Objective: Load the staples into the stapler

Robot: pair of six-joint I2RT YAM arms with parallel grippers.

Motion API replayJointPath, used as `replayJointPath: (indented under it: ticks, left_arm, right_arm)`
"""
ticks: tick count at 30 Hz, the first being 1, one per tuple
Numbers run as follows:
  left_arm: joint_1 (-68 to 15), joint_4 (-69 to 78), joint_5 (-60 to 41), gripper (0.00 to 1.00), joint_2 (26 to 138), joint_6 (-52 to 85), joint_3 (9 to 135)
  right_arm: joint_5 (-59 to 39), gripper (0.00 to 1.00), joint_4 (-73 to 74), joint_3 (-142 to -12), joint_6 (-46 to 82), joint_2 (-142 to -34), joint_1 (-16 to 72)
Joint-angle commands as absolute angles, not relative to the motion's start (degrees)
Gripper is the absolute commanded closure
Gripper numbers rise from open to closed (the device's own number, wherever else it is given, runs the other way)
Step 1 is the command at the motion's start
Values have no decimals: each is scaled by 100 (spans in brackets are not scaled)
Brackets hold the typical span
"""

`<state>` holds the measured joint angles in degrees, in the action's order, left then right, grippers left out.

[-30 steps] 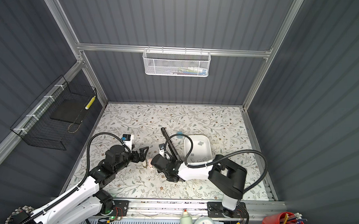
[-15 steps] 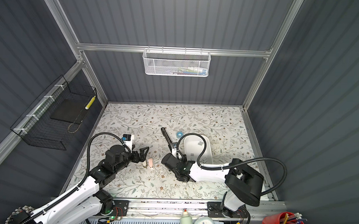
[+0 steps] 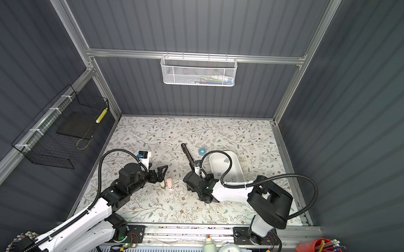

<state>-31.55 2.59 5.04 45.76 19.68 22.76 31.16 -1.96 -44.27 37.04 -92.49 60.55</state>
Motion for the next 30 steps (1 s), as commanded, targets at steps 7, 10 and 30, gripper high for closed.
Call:
replayJointPath:
  ticks: [7, 10, 30]
  left_arm:
    - [-3155, 240, 440, 0, 4553, 1885, 2281]
    - [-3155, 237, 413, 0, 4576, 1881, 2303]
    - [-3155, 60, 940, 0, 5588, 2926, 2914]
  right_arm:
    - [3034, 8, -242, -4760, 3501, -9524, 5985]
    - [2952, 18, -197, -4872, 3450, -9628, 5969]
    - [2984, 55, -118, -5196, 3236, -10090, 5950]
